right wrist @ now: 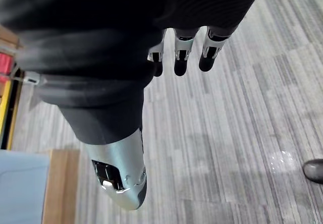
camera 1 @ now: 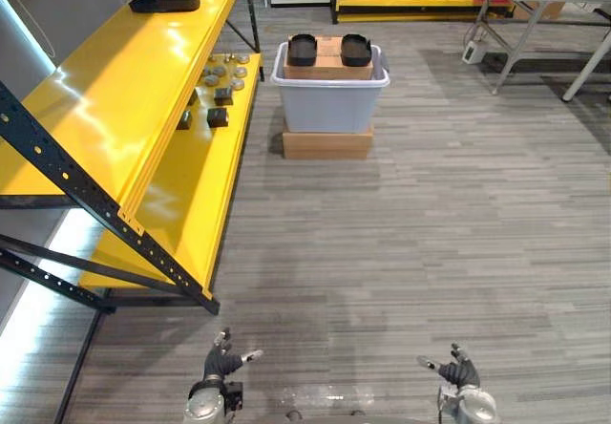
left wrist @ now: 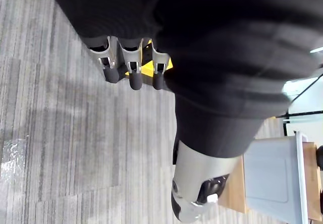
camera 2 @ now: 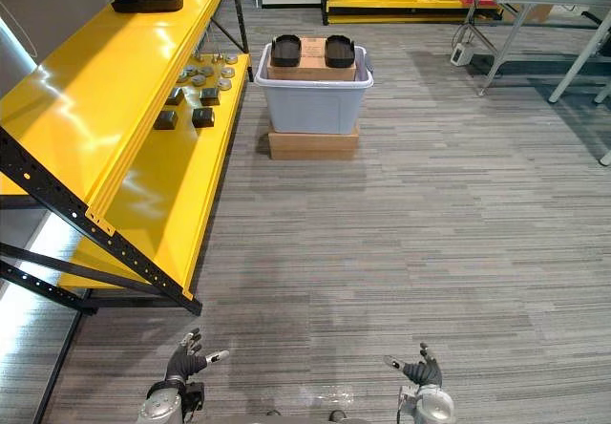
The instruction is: Walk over and take plastic housings, then place them on the shelf
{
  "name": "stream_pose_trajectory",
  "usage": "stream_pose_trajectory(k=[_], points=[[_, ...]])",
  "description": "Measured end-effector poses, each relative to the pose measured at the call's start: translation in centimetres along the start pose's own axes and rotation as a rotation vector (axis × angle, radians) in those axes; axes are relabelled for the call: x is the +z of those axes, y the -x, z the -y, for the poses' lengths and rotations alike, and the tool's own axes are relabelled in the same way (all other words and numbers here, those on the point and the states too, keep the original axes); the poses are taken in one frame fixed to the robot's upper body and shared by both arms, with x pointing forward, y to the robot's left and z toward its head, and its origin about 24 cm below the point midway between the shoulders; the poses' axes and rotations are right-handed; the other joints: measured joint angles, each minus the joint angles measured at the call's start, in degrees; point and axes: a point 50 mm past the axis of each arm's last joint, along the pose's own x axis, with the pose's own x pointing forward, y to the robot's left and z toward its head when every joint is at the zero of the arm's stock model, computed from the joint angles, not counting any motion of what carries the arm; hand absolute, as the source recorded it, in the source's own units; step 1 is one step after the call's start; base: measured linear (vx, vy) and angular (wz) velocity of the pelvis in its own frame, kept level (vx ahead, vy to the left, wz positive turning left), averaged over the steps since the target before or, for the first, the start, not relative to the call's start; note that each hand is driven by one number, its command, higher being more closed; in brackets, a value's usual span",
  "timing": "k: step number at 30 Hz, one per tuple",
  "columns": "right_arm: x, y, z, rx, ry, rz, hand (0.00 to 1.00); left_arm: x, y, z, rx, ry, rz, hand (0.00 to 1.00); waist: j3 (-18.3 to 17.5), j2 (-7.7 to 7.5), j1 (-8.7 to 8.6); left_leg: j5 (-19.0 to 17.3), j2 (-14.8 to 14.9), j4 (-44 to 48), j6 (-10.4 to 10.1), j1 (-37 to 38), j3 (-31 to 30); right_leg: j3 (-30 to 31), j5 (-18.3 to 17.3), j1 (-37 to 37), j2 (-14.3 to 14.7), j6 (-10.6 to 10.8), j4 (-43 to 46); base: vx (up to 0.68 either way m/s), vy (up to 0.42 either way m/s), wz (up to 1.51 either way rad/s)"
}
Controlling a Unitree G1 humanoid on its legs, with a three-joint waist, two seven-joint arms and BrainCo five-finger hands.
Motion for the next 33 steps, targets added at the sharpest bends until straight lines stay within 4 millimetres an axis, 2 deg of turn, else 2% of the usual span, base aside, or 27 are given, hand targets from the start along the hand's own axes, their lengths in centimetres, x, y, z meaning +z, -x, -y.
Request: stream_pose_trajectory(k=[4,16,20,22,24,25,26,27,28,29,31,33], points=[[0.6,-0.3,0.2,0.005,-0.006,0.015,0.0,0.1,0.0,-0.8,0.021,0.003,0.008,0.0,0.14,0.18,-0.95,-0.02,-0.12,-0.01,-0.04,0.15,0.07,0.0,0.05,0.2,-0.18,0.1,-0.09,0.02,0.004,0.0],[1.8,-0.6,1.4,-0.058,-0.134,0.049,0.0,0.2,0.1,-2.2,0.079,0.079,0.017,0.0,0.83,0.58,-1.07,-0.73,-0.13,0.31,-0.49,-0.29,0.66,0.96,0.03,-0.69,-0.2,0.14,-0.09,-0.02,-0.008,-0.05],[2.3,-0.8,1.4,-0.071,-0.164,0.061,0.0,-0.2,0.3,-2.3,0.09,0.099,0.005,0.0,1.34,1.29,-1.01,-3.6,0.43,4.53,1.16,-3.38,1.64,1.69,-0.09,-2.56,0.28,0.29,0.55,-0.05,0.009,-0.16],[2.3,-0.8,1.5,-0.081,-0.17,0.059,0.0,0.0,0.5,-2.3,0.091,0.105,0.021,0.0,1.39,1.68,-1.0,-5.64,0.59,7.29,1.36,-5.02,1.8,2.0,-0.54,-3.67,0.42,0.78,1.36,-0.06,0.054,-0.1],[2.5,-0.8,2.0,-0.108,-0.193,0.067,0.0,0.7,0.9,-2.2,0.099,0.14,0.066,0.0,1.73,2.41,-0.86,-8.91,0.79,12.06,2.23,-7.77,2.46,2.88,-4.5,-7.05,0.15,1.96,7.99,0.0,0.08,-0.14],[2.6,-0.8,2.1,-0.114,-0.194,0.07,0.0,0.9,1.0,-2.2,0.101,0.146,0.078,0.0,1.85,2.36,-0.83,-9.76,0.71,13.25,2.39,-8.24,2.78,3.07,-5.8,-8.46,-0.14,2.34,10.82,0.05,0.097,-0.2],[2.8,-0.8,2.0,-0.116,-0.204,0.078,0.0,1.4,1.1,-2.2,0.103,0.153,0.101,0.0,2.25,2.16,-0.78,-11.35,0.27,15.05,3.29,-8.54,3.32,3.11,-8.54,-11.17,-0.93,3.14,17.76,0.06,0.084,-0.19],[3.0,-0.8,1.9,-0.114,-0.209,0.088,0.0,1.6,1.1,-2.2,0.104,0.16,0.111,0.0,2.77,2.17,-0.73,-12.19,0.09,15.77,3.38,-8.39,3.36,2.99,-9.44,-12.72,-1.36,3.76,21.96,0.05,0.113,-0.16],[3.5,-0.8,1.5,-0.106,-0.218,0.107,0.0,2.1,1.1,-2.2,0.106,0.169,0.129,0.0,4.0,2.13,-0.78,-13.53,-0.18,16.72,3.81,-7.49,3.21,2.06,-9.84,-16.41,-2.42,4.19,31.81,0.12,0.106,0.03],[3.7,-0.6,1.0,-0.095,-0.23,0.122,0.0,2.6,1.1,-2.4,0.112,0.164,0.154,0.0,4.92,1.41,-1.07,-14.32,-0.79,16.84,4.77,-5.36,2.98,0.72,-10.31,-20.17,-3.95,2.97,41.38,0.22,0.107,0.1],[4.1,-0.4,0.5,-0.078,-0.225,0.143,0.0,3.1,1.1,-2.4,0.108,0.156,0.174,0.0,5.4,1.25,-1.07,-15.55,-1.05,16.71,5.0,-2.92,2.31,-2.42,-12.72,-23.14,-5.65,1.95,45.58,0.37,0.06,0.11],[4.9,-0.4,0.4,-0.069,-0.222,0.177,0.0,4.0,1.0,-2.2,0.096,0.155,0.209,0.0,5.53,0.95,-1.14,-16.39,-0.5,15.33,4.87,-0.75,1.51,-5.12,-13.7,-26.18,-5.92,2.01,42.31,0.35,0.004,0.18]])
